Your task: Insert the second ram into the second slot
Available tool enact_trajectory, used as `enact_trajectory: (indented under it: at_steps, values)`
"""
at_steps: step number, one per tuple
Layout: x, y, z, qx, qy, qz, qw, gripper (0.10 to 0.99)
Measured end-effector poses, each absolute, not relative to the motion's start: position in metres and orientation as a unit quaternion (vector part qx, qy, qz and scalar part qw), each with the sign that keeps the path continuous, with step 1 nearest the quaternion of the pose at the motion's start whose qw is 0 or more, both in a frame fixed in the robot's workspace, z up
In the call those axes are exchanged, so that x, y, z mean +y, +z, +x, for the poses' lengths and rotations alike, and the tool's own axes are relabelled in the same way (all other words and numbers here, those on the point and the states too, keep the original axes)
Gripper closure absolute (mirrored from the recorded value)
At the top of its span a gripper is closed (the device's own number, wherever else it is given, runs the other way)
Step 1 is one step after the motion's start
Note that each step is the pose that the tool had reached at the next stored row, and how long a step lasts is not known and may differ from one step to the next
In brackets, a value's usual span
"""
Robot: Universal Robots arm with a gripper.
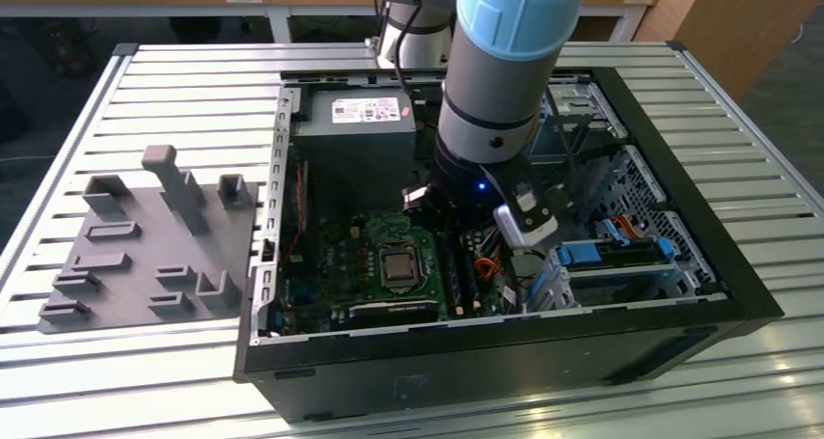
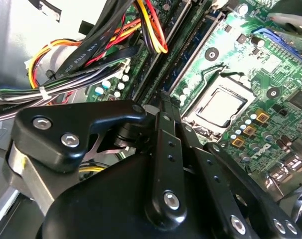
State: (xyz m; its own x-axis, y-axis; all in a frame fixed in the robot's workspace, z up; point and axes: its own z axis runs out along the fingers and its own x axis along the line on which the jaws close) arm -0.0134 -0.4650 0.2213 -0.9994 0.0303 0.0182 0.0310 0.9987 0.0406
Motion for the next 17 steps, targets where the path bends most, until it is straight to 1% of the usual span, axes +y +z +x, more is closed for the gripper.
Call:
enact_trajectory:
  at_steps: [9,17]
  values:
    - [-0.4651,0.214,-0.0135,-1.0,-0.019,-0.015,0.009,0.98]
    - [-0.4645,0.2194,-0.0133,-1.0,-0.022,-0.015,0.008,0.98]
